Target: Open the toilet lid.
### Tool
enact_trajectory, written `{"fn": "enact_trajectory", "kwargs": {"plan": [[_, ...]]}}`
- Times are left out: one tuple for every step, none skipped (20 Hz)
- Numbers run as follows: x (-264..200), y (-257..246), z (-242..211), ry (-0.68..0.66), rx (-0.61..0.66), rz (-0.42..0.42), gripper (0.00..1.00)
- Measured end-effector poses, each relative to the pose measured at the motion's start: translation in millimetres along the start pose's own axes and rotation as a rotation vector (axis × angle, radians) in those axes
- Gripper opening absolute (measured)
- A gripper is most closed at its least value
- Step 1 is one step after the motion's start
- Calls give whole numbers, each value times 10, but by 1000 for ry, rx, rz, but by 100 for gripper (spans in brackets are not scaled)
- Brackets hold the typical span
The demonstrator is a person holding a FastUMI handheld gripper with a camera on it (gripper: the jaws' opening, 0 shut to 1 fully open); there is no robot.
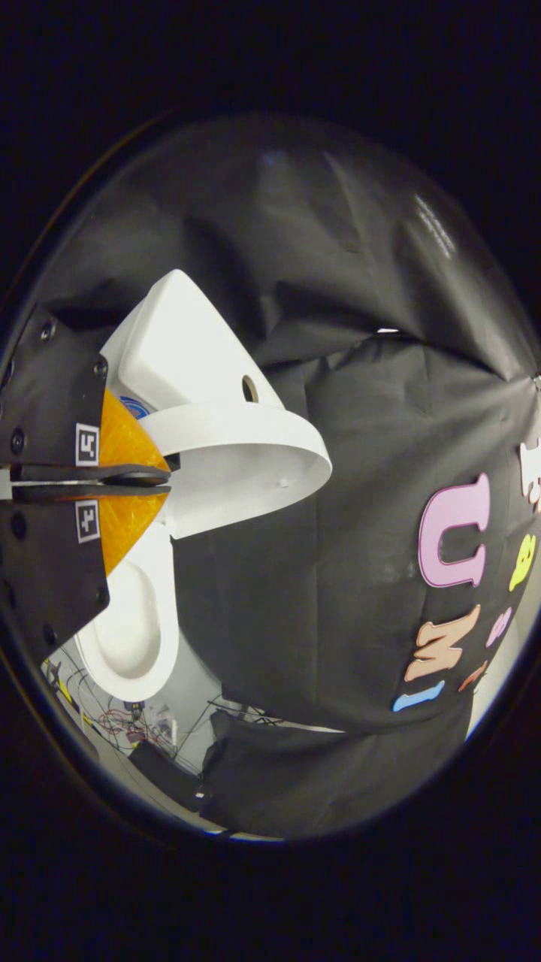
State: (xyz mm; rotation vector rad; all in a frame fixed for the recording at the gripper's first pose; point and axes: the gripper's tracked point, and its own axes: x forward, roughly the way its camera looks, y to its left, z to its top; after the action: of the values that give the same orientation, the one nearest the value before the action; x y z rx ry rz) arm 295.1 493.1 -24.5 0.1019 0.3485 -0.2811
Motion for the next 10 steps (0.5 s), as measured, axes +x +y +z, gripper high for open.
{"fn": "enact_trajectory", "kwargs": {"plan": [[-7,3,3,-7,-6,-19,2],[-16,1,-5,-16,-12,-39,2],[-18,11,1,-24,-14,-53,2],[-22,30,18,-32,-22,-67,2],[-26,48,31,-33,-39,-81,4],[-9,59,20,-37,-61,-91,4],[-8,67,22,-39,-89,-101,3],[-3,77,43,-45,-113,-114,4],[-12,72,62,-51,-139,-128,4],[-7,73,69,-59,-156,-140,4]]}}
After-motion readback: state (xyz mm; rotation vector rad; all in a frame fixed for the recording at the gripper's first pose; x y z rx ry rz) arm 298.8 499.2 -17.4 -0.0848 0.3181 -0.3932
